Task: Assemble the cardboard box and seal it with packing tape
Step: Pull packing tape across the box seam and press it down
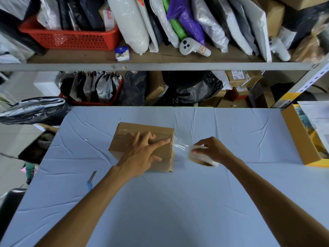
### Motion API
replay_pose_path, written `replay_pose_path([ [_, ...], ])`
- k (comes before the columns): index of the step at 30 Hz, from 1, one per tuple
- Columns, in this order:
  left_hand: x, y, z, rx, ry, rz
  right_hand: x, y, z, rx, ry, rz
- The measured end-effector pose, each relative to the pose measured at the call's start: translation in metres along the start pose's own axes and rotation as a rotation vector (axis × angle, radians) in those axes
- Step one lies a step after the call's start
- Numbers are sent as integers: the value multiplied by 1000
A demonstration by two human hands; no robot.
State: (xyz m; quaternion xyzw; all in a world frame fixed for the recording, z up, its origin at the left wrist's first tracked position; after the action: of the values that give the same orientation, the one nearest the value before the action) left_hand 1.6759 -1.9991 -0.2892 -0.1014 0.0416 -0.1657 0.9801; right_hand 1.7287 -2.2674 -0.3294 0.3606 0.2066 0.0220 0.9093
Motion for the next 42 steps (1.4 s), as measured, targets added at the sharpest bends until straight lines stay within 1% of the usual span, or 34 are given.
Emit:
replay_pose_path([
  [3,-2,2,-1,4,-15,3,2,4,-7,0,24,5],
  [9,-3,1,0,-17,-24,18,3,-6,-10,-8,38,-74],
  [11,-4,1,-1,-15,-46,24,2,-7,-10,-11,38,-59],
  [15,-4,3,-5,-20,-18,28,-3,-8,-22,-4,117,-57],
  [18,-4,5,-7,-46,5,31,-10,-23,-29,116,195,-88],
  [20,-4,4,-6,-47,5,37,-12,-36,-30,200,167,-122],
  [21,-4,4,-6,-48,7,41,-12,-39,-29,202,130,-134],
  [23,-5,4,-6,-39,-2,29,-11,-39,-24,168,68,-123],
  [27,-6,5,-8,-18,-6,10,-10,-32,-13,57,32,-73],
  [30,-4,4,-7,-31,-15,9,-9,-34,-12,24,74,-75],
  [37,-8,3,-2,-23,-5,14,3,-38,-9,49,215,-82],
  [42,-6,2,4,-21,-2,10,7,-34,-9,-2,192,-48],
])
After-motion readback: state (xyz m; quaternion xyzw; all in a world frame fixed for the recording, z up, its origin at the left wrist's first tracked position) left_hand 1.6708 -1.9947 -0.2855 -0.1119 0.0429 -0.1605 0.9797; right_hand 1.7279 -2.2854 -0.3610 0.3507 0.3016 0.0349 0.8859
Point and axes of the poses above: each hand's wrist, its own x-axis towards the middle knuckle, its own z-axis out of the back of the hand, y = z × x, the point moved 2 cm from there along x, towards the middle knuckle, and after that the axes turned 1 degree about -y, right-handed, at the moved point
